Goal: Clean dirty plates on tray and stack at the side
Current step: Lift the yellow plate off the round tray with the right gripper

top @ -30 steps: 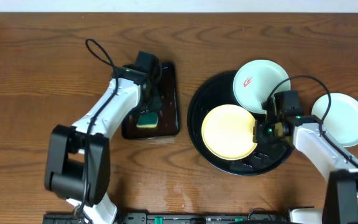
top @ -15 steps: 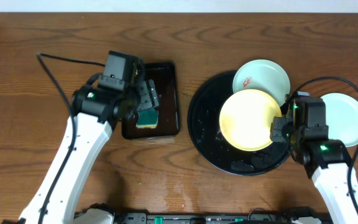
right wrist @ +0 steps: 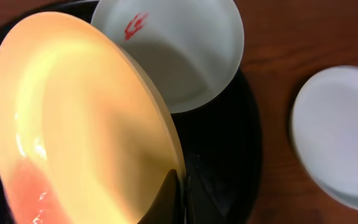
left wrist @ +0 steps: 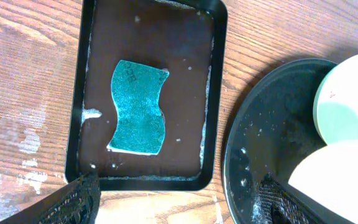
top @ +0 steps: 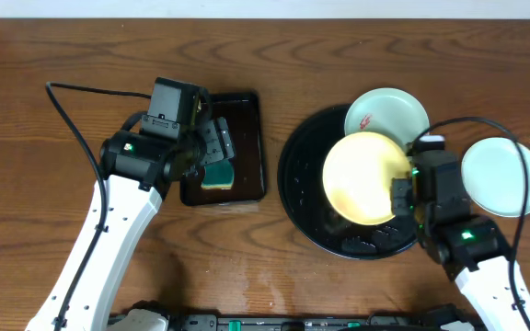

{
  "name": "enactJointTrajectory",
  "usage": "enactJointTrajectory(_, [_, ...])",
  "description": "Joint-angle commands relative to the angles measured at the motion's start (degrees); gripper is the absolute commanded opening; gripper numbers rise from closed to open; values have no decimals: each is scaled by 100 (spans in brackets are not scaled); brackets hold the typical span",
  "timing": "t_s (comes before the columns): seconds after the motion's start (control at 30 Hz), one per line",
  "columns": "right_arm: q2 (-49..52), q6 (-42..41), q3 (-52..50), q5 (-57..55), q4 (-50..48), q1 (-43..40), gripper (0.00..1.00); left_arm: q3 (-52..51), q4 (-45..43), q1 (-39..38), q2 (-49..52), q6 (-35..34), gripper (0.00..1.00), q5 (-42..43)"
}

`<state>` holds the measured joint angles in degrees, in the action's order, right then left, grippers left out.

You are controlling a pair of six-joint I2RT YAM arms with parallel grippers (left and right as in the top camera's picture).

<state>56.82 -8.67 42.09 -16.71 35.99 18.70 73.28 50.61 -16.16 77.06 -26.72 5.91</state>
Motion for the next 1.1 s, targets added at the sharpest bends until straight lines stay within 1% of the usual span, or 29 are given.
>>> enactJointTrajectory(0.0, [-83,107,291,-1237,31,662,1,131,15,35,-20,57,82,11])
enactJointTrajectory(0.07, [-83,114,330,-1744,76,1049,1,131,13,35,-20,57,82,9])
enactJointTrajectory(0.13, [-83,424,337,-2356,83,1543,1,131,13,35,-20,57,82,11])
enactJointTrajectory(0.27, [-83,876,339,-3036,61,2096,1,131,13,35,-20,57,82,11])
enactJointTrajectory(0.43, [-83,1169,345,-3797,-184,2710,1,131,13,35,-20,57,82,11])
enactJointTrajectory(0.67, [-83,2258,345,-4527,-597,3254,1,131,13,35,-20,57,82,11])
enactJointTrajectory(0.83, [-83,2793,345,-5062,-710,3598,1,131,13,35,-20,57,83,11])
enactJointTrajectory(1.07, [-83,3108,345,-5099,-710,3875,1,131,13,35,-20,57,83,11])
